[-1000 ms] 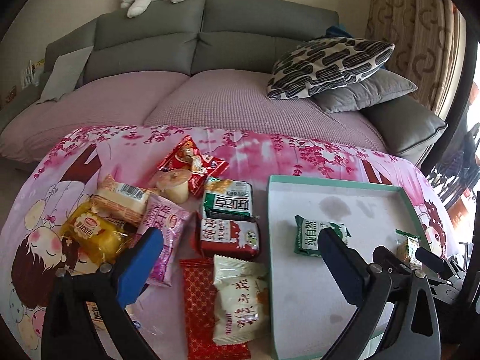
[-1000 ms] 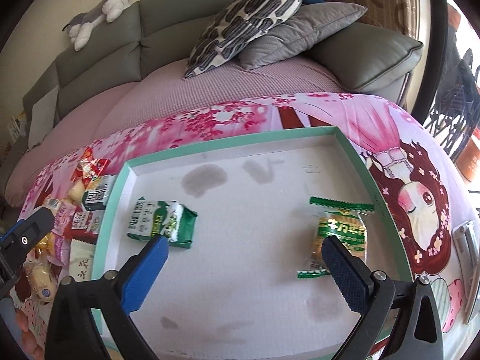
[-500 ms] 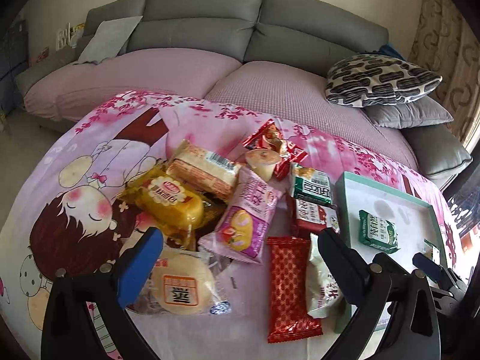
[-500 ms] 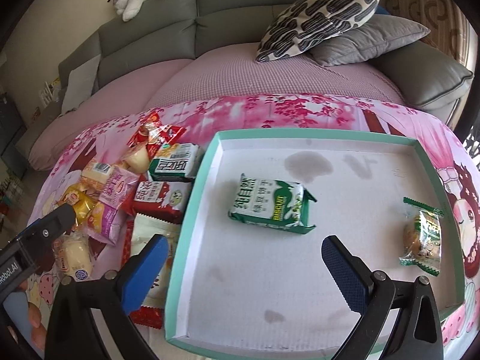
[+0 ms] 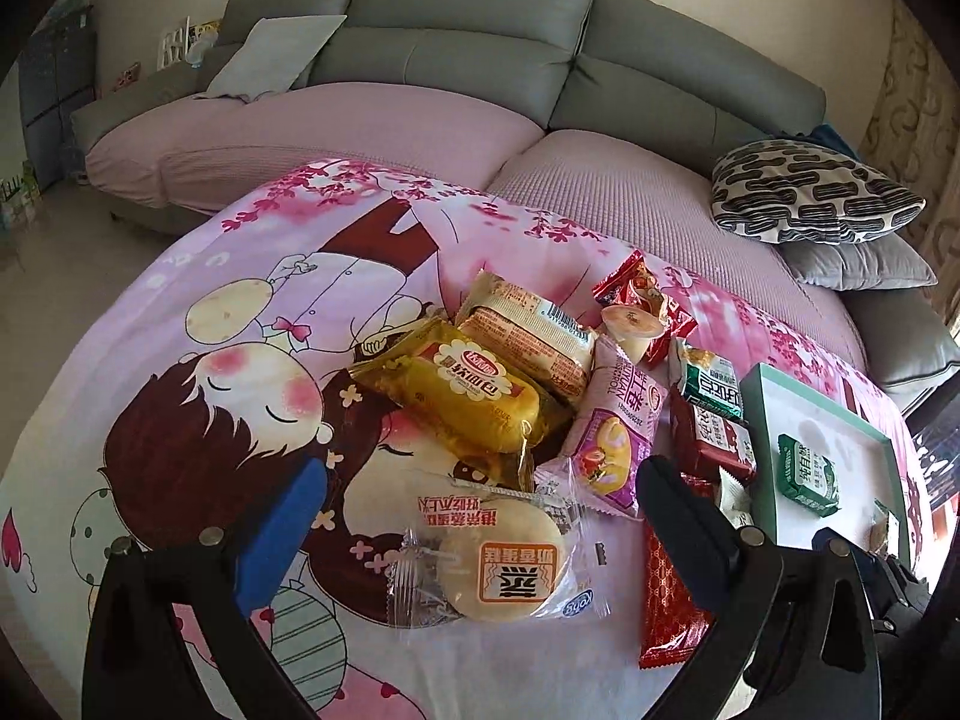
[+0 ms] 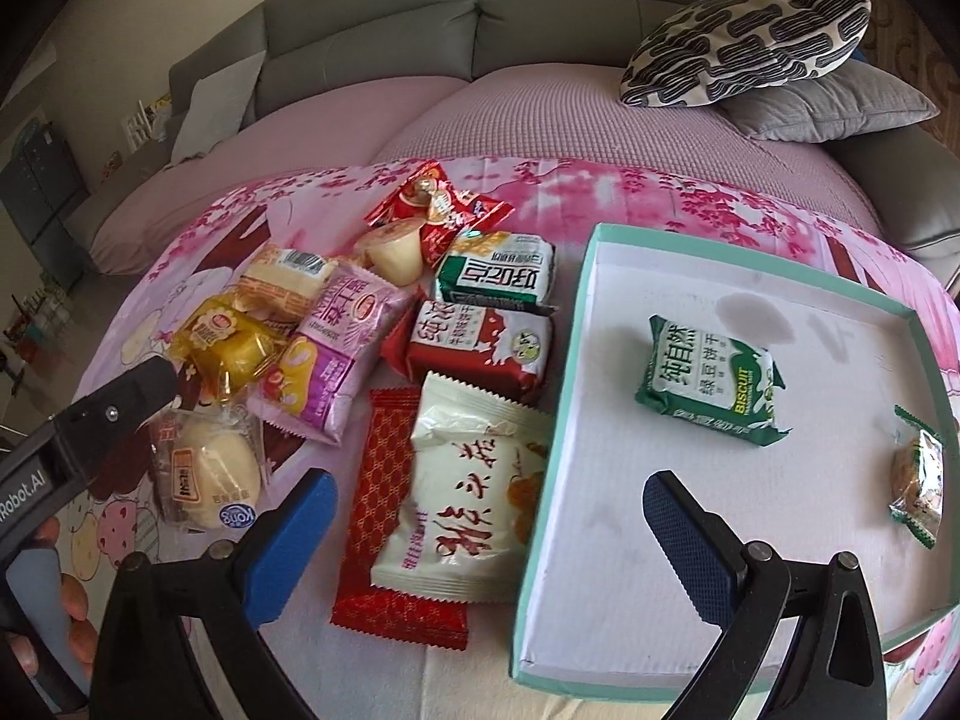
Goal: Organize snacks
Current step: 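Grasp the round bun bag with the left gripper while the right grasps the white bag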
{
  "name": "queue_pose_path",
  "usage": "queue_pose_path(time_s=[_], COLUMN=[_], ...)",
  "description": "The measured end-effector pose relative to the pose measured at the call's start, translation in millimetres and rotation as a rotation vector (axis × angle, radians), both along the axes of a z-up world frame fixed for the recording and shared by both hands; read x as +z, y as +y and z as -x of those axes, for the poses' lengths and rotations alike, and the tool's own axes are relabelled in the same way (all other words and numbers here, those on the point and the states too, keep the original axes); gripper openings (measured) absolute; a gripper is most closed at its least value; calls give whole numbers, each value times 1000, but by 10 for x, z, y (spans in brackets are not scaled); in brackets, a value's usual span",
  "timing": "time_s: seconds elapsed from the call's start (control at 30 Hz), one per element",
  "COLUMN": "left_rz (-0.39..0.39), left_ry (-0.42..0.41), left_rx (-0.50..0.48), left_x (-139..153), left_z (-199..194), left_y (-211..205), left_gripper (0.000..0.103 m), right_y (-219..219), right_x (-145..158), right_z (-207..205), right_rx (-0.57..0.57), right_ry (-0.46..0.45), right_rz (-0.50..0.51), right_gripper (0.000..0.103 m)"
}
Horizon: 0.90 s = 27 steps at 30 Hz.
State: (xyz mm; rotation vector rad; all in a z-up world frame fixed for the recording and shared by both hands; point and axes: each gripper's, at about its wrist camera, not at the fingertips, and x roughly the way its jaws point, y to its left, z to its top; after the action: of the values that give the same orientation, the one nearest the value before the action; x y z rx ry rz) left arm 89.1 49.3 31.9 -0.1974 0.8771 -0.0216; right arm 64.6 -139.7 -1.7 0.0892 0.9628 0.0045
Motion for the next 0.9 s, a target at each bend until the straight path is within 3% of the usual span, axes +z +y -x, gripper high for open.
queue_pose_path(time_s=[0.17,0.37,0.5,0.77,0.9], left_rz=[17,-5,20,53,63], left_ry=[36,158,184,206,213], left_rx=[-9,-46,-36,-10,-21], left_x=[-124,-350,-398,-447,-459], left_z=[23,-8,-15,-50,-60], left_y=[-9,-88,-68,-17,-47], left_gripper=[103,103,103,101,86], right_y=[121,166,210,182,146], right_x=[-41,-109,-116,-131,-62], right_z=[60,121,142,116,125], right_rx=[22,23,34,10,8], right_ry=[11,39,38,36,6], right_rz=[7,8,25,50,43], right_gripper=[103,103,102,82,69])
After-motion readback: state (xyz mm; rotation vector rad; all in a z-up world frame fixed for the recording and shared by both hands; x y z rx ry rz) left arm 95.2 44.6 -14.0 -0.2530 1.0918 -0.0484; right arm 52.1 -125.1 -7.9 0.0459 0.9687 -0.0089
